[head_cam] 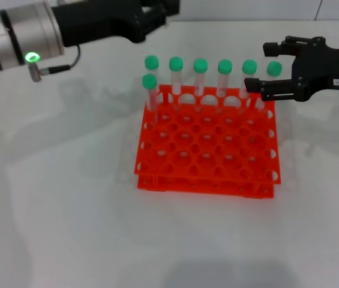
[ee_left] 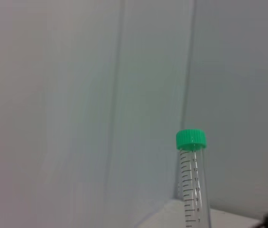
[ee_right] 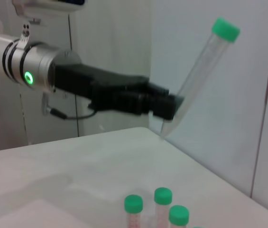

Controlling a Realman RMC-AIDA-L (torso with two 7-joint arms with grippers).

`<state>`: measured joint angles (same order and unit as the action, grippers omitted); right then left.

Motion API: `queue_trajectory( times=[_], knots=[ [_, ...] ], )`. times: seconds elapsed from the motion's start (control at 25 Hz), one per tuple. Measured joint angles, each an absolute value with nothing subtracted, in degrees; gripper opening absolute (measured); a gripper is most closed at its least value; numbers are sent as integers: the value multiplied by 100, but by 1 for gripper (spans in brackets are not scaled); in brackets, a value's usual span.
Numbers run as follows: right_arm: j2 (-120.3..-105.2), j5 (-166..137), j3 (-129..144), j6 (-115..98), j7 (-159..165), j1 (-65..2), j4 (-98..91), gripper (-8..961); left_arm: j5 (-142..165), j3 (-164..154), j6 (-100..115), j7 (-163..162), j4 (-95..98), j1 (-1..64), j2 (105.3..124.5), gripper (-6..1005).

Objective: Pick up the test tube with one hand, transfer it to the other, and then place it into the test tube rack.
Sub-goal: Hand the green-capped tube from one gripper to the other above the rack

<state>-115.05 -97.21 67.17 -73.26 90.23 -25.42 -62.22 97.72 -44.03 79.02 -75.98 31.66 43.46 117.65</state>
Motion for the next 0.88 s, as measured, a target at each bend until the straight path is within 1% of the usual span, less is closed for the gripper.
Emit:
queue_trajectory(
  times=[0.36, 0.6, 0.88],
  knots=[
    [-11504, -9719, 6294, -7516, 9017, -2426, -6405, 843, 9754, -4936, 7978, -7428, 3097, 4312, 11872, 193],
    [-11504, -9692, 5750, -7854, 9029, -2326, -6526, 843, 9748, -4948, 8152, -7423, 3094, 4294, 11883, 194],
    [-11500, -9582, 5418, -8176, 9055, -2361, -6533, 842, 9776, -4949, 8216, -7449, 3092, 4282, 11877, 193]
  ],
)
